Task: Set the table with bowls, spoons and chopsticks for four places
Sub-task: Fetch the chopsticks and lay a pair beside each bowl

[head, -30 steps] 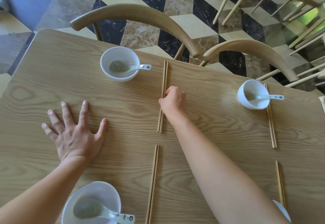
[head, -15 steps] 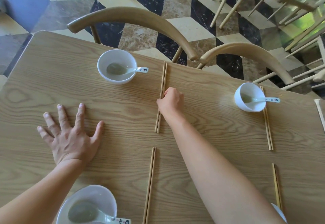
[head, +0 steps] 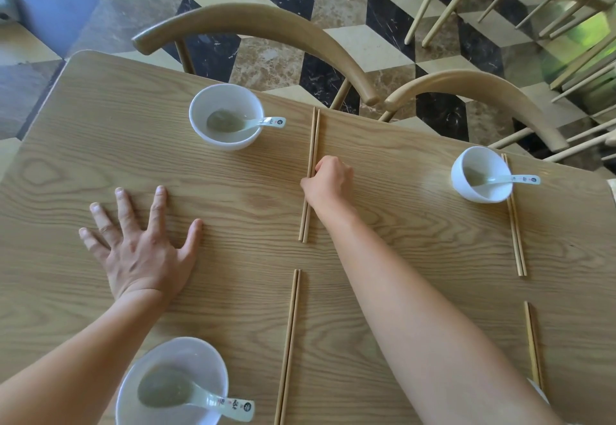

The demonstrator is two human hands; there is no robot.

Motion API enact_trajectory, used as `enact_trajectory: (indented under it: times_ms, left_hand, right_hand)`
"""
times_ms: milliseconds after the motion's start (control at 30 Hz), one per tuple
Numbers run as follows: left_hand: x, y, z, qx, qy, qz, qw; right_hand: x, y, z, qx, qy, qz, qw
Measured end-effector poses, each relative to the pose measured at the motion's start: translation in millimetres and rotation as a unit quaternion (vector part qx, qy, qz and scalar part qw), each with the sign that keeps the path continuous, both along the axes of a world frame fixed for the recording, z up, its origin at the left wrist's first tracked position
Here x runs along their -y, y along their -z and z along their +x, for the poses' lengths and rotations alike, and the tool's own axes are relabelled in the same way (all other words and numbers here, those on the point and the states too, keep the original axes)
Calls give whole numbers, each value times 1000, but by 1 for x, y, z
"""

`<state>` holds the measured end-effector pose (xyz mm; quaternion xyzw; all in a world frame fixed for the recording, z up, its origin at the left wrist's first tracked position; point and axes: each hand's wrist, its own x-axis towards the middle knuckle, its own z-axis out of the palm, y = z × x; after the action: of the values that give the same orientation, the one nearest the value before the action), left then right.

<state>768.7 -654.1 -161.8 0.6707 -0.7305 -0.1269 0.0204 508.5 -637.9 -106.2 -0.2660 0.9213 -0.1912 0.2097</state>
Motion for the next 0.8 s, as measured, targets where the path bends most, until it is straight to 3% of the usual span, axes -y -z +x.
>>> enact_trajectory:
  times_ms: [600, 800]
  left_hand:
    - [-1, 2, 1, 3, 2, 0, 1000]
    - [-1, -1, 2, 0, 11, 1, 1000]
  right_hand:
    - [-2, 6, 0, 7, 4, -16, 1000]
    - [-41, -1, -1, -18, -1, -19, 1000]
